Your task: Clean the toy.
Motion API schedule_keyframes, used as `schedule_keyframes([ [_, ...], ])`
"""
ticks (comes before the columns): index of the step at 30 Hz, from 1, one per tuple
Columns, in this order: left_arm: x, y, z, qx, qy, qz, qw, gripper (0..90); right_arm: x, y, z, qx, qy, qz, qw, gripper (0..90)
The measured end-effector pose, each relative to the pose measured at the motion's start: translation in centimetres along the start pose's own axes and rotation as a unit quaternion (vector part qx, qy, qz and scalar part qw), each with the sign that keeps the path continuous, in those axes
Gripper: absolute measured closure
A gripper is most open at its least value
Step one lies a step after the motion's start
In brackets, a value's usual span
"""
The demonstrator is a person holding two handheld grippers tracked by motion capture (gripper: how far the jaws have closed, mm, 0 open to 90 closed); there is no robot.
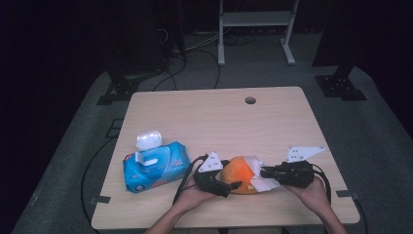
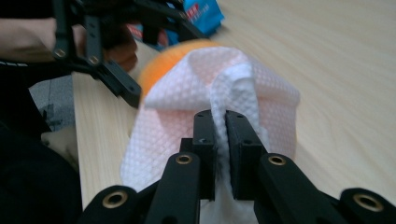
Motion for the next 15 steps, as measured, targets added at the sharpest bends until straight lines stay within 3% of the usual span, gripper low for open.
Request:
schedule_keyframes([
  [3, 0.0, 0.0, -0.1, -0.002, -0.002, 0.0, 1.0, 16.8, -0.6, 0.6, 0.3, 0.002, -0.007, 0.024, 0.9997, 82.1],
  [6, 0.1, 0.0, -0.2, -0.005, 0.0, 0.0, 1.0, 16.8, -1.2, -0.4, -0.8, -0.006, 0.028, 0.005, 0.9996, 82.0],
  [8, 0.1, -0.1, -0.2, -0.007, 0.0, -0.001, 1.0, 16.8, -0.9, -1.5, -1.7, -0.026, 0.039, -0.007, 0.9989, 81.9],
  [10, 0.0, -0.2, -0.2, -0.014, -0.001, 0.0, 0.9999, 16.6, -0.5, -1.7, -1.7, -0.032, 0.029, -0.007, 0.999, 81.9],
  [12, -0.1, -0.1, -0.2, -0.014, 0.001, 0.001, 0.9999, 16.4, 0.1, -1.3, -1.1, -0.037, 0.006, 0.009, 0.9992, 82.0],
  [15, -0.1, 0.1, -0.3, -0.007, 0.001, -0.003, 1.0, 16.5, -0.2, -0.6, -0.4, -0.019, -0.004, 0.007, 0.9998, 82.0],
])
Point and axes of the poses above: each handheld gripper's, and its own axes: x roughly forward along the jaws, z roughly out of its underside, y roughly to its right, the point moved 7 cm from there along x, roughly forward along the jaws, and after that the axes turned 12 degrees about x, right-handed, at the moved point
